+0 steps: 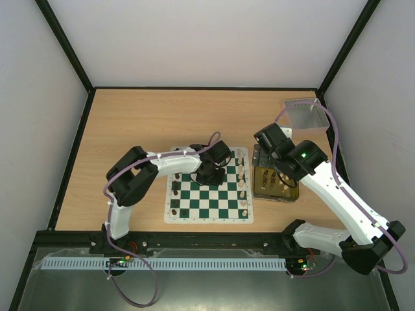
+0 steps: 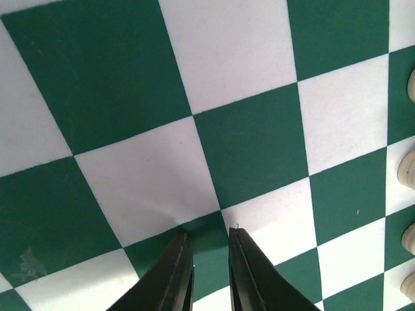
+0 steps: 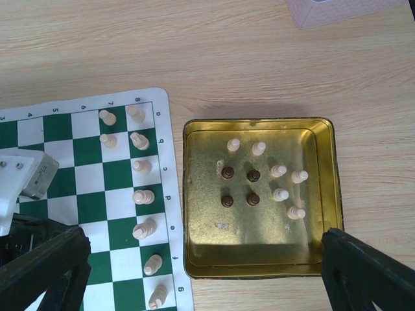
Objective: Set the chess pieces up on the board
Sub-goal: Move the chessboard to the center of the board.
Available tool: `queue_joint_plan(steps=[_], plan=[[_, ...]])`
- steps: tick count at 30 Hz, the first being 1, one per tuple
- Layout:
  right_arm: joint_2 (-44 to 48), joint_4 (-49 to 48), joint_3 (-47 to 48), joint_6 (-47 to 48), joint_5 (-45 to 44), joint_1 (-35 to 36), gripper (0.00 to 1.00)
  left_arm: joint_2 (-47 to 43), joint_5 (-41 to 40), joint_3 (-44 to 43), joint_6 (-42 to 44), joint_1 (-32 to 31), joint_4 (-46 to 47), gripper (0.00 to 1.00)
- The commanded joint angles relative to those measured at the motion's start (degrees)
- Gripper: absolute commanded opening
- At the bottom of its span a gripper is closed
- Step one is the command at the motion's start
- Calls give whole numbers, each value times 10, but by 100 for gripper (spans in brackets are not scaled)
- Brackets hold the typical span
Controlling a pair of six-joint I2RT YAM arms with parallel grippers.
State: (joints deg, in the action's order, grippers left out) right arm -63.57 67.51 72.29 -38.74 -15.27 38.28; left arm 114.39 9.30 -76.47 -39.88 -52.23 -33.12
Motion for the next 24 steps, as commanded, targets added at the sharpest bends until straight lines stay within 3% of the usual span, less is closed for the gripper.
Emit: queue_joint_plan(steps=[1,16,24], plan=[[9,15,5,2,-22,3,93,34,-20,20,3,-9,-90,19],[22,13,-5,2,-14,3,93,-50,-55,-34,18,-10,-163,15],[32,14,-15,1,0,3,93,-43,-49,-41,7,-35,-163,11]])
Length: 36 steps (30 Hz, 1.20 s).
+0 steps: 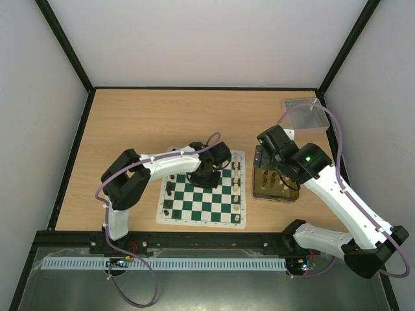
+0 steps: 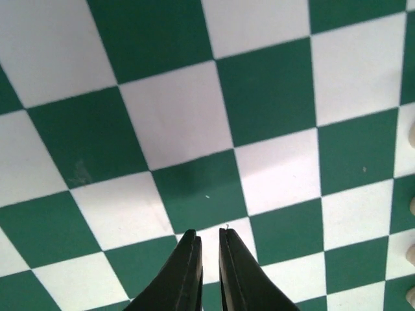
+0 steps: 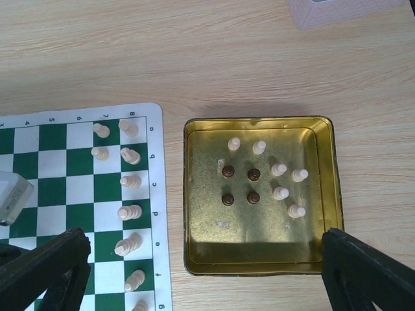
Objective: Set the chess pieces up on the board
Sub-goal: Move the chessboard to the center of the board.
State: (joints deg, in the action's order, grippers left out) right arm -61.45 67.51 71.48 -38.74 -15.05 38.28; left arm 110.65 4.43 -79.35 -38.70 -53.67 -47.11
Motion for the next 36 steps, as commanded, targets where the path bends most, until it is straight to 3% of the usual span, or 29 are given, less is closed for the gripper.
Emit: queue_joint_plan(steps=[1,6,36], plan=[[13,14,-7,1,-2,3,93,-3,-1,-13,-6,-26,-25,9],[19,16,-13,2,2,3,93,7,-3,2,-4,-45,-24,2],[7,16,-17,-3,-4,3,93,100,21,-49,21,-56,17,2]])
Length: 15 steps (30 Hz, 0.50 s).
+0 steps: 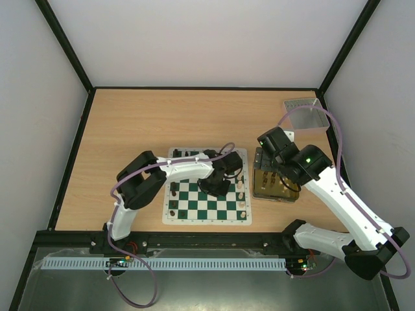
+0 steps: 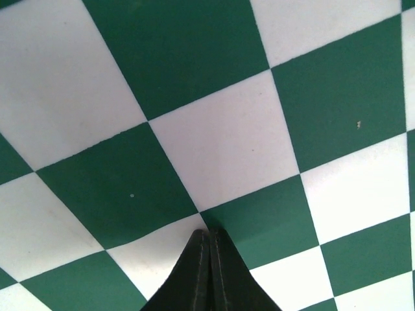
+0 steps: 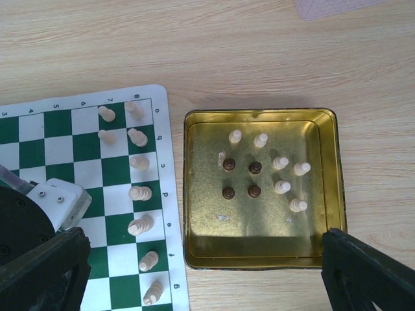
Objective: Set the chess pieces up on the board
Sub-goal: Move the chessboard to the center of the board.
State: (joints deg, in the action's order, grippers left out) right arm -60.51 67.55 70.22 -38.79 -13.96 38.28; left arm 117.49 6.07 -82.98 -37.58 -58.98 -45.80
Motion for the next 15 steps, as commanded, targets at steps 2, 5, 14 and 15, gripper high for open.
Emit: queue_joint_plan(steps=[2,5,14,15], plan=[[-2,15,-4,-3,-16,3,93,34,2,-20,11,-2,1,2],[-4,16,-2,-3,-17,3,93,33,-3,-26,12,-2,-5,2],[-7,15,-1,-1,-17,3,93,11,-27,-29,13,-1,-27,6],[-7,14,0,-1,-17,3,93,9,-34,-30,12,0,-30,5]])
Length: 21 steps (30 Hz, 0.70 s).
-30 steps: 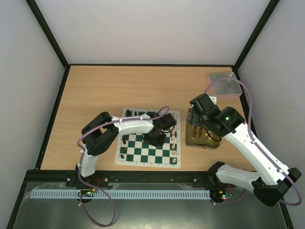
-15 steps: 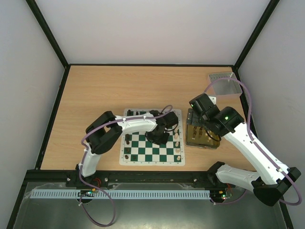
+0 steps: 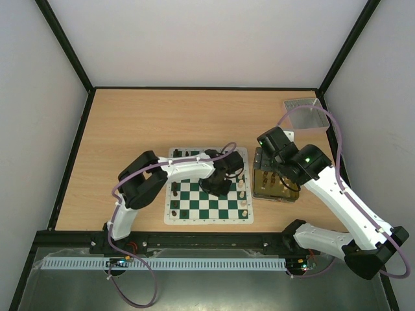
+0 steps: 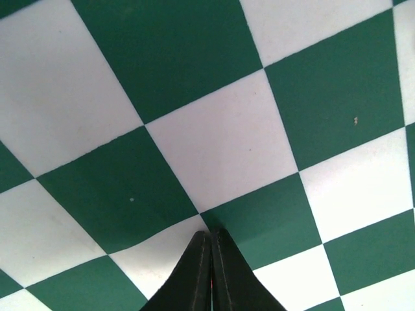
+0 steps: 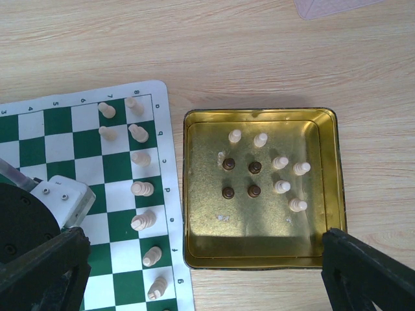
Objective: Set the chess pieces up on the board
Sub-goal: Move the chessboard to the center of the board.
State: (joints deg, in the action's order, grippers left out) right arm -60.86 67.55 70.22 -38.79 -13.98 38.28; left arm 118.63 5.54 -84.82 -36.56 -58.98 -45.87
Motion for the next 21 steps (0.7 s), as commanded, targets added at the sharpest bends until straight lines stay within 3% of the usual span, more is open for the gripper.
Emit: queue_joint_plan(steps=[1,21], plan=[[-4,15,-1,-1,-18,3,93,-6,-32,-13,2,-1,-32,4],[-2,13,6,2,-21,3,93,-64,-54,-61,-6,0,-75,6]])
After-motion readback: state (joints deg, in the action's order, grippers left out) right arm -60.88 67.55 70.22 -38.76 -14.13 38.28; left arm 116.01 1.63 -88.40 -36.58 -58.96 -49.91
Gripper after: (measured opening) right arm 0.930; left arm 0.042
